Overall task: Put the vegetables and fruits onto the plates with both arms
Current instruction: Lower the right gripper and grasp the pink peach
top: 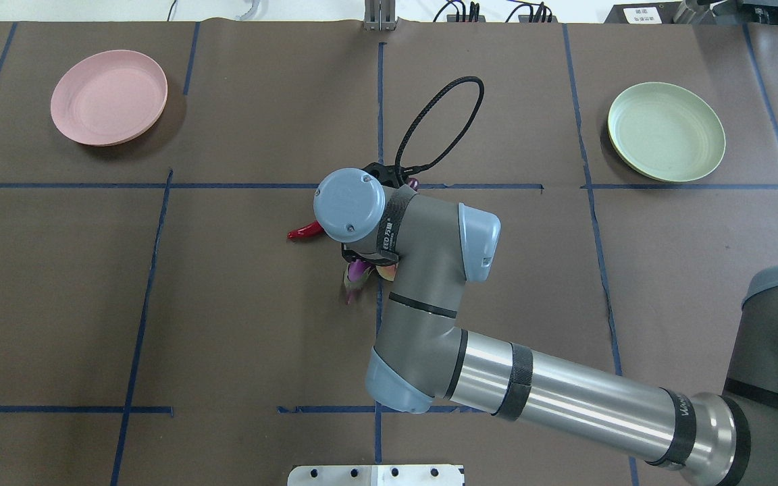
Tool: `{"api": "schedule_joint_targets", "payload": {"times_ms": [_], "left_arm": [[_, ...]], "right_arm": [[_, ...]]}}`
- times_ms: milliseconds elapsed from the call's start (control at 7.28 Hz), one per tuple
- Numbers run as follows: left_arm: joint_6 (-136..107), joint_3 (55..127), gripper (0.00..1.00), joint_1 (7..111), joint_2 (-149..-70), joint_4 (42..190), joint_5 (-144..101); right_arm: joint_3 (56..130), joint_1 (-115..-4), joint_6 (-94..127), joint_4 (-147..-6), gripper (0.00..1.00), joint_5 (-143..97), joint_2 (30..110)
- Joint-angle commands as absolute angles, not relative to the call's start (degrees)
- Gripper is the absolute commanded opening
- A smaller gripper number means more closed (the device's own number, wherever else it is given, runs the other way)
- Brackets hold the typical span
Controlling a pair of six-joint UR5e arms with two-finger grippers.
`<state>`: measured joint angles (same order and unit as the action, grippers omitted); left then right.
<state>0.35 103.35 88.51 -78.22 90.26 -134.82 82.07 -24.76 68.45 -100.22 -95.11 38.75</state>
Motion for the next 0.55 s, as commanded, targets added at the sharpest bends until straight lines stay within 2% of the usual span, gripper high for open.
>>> {"api": "schedule_joint_targets", "payload": {"times_ms": [0,137,275,412], "left_arm": [[0.4,103.3,1.0,88.5,-78.2,90.3,-134.8],[0.4,103.3,1.0,88.5,-78.2,90.3,-134.8],[0.4,103.3,1.0,88.5,-78.1,90.3,-134.8],[0.4,103.3,1.0,88.5,-78.2,90.3,-134.8]], "right_arm": [[82.1,-24.9,68.3,-100.5,0.69,-95.6,38.2],[82.7,-24.9,68.4,-100.7,0.15,-95.5,38.3],[85.1,-25.0,68.4,-102.5,0.07,-95.5,38.1],[90.1,-25.8,68.4,-107.6,0.06,-96.1,38.1]]}}
